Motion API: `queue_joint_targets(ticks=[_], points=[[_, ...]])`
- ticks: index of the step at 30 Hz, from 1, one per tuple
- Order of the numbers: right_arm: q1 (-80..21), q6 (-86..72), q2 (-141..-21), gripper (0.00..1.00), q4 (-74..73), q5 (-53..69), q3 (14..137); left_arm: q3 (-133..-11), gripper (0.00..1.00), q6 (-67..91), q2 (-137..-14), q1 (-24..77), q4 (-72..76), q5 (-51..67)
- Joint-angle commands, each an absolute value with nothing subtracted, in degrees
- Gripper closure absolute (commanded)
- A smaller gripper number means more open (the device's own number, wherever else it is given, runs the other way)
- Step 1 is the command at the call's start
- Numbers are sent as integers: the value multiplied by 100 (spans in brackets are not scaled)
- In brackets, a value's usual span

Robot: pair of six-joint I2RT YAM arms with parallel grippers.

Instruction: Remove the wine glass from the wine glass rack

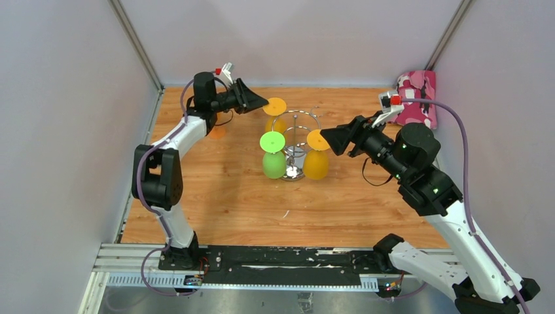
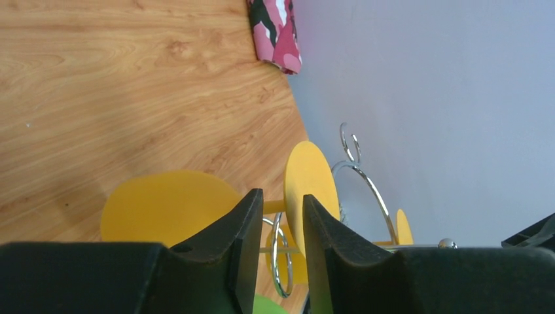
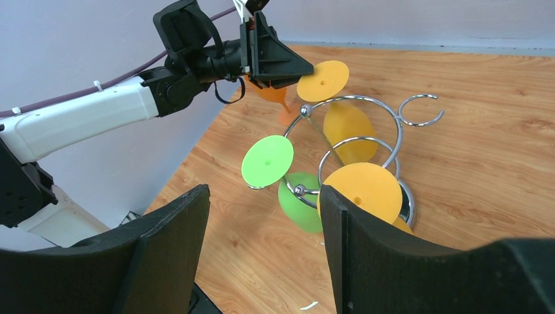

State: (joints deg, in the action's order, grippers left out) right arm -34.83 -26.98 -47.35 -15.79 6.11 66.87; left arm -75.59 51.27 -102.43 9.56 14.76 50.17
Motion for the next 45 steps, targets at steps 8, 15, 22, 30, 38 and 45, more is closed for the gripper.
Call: queue_joint_targets(ticks=[8, 15, 22, 30, 38, 45], points=[[-3418, -2601, -4716, 33, -1414, 520, 6626, -8071, 67, 5194, -10450, 1189, 1556, 5192], [-3413, -2578, -4703, 33, -1415, 470, 6603, -7928, 69, 5186, -10472, 1210, 1556, 5307], [-3410, -2604, -4666, 33, -1378, 483, 6567, -7832, 69, 5194, -10553, 1211, 1564, 5348], [-3404, -2624, -4618, 33, -1313, 476, 6516, -7775, 69, 5150, -10656, 1210, 1564, 5409], [-3411, -2664, -4653, 33, -1262, 474, 6462, -7800, 73, 5174, -10520, 1205, 1564, 5397], [-3409, -2659, -4643, 33, -1254, 413, 6442, -7756, 78, 5265, -10345, 1204, 1564, 5423]])
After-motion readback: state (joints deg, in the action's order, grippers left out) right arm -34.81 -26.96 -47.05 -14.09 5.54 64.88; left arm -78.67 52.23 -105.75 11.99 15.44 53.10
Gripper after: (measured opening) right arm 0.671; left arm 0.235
